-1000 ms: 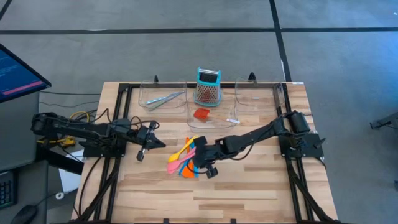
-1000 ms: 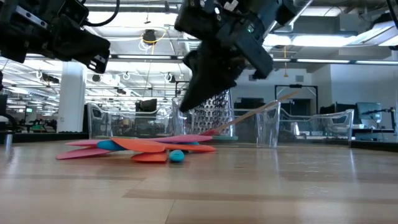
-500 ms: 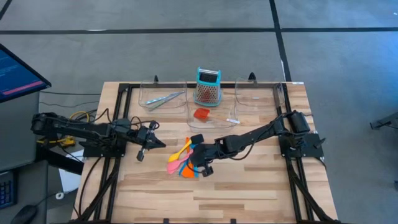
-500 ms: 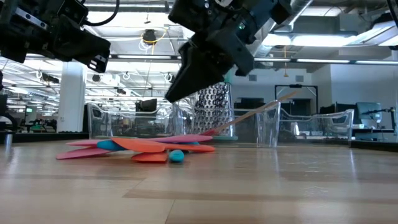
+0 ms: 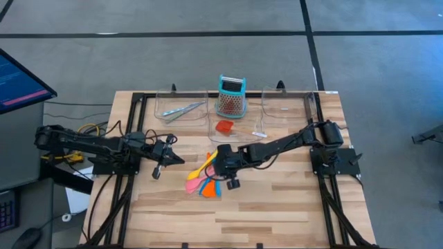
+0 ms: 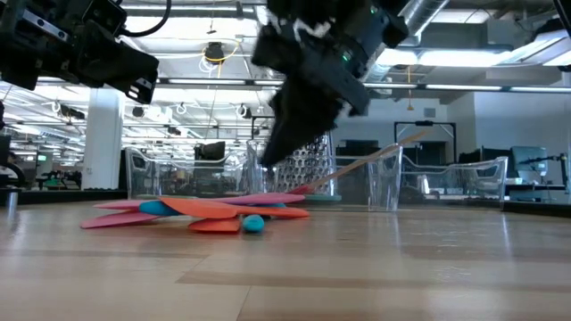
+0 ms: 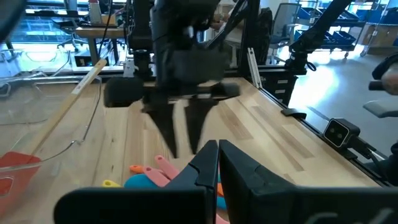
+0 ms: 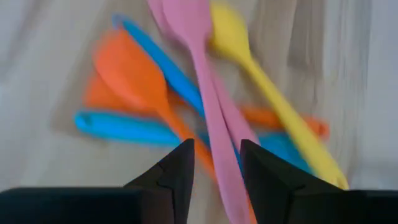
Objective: Pick & Place Kitchen Items
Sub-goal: Put the pink spatula into the middle transparent bin
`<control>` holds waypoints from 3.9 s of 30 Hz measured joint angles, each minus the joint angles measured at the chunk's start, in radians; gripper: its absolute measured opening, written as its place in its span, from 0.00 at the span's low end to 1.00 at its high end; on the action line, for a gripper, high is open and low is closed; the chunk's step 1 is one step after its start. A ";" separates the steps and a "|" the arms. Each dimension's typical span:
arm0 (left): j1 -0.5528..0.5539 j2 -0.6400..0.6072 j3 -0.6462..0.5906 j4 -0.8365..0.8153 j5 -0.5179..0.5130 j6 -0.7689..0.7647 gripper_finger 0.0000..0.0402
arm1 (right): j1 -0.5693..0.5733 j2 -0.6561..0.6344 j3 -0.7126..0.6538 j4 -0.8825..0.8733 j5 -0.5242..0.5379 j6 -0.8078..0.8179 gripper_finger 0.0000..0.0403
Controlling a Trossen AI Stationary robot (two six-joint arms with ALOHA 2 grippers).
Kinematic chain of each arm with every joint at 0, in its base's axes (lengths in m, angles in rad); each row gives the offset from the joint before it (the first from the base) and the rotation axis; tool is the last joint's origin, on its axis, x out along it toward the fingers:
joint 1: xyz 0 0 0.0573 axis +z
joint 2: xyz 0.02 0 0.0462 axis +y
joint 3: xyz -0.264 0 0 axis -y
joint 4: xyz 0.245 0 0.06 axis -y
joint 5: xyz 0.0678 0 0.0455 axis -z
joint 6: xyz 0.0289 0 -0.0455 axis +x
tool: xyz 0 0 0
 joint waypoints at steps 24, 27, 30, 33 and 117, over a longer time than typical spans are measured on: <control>0.000 0.000 0.000 0.000 0.000 0.000 0.01 | 0.014 0.000 -0.051 0.015 0.088 -0.016 0.37; 0.000 0.000 0.000 0.000 0.000 0.000 0.01 | 0.015 0.000 -0.051 0.047 0.089 -0.021 0.39; 0.000 0.000 0.000 0.000 0.000 0.000 0.01 | 0.015 0.045 -0.038 0.084 0.104 -0.039 0.40; 0.000 0.000 0.000 -0.002 0.000 0.001 0.01 | 0.024 0.101 0.016 0.083 0.122 -0.078 0.42; 0.000 0.001 0.000 -0.008 0.000 0.000 0.01 | -0.053 0.225 0.299 -0.348 -0.005 -0.103 0.11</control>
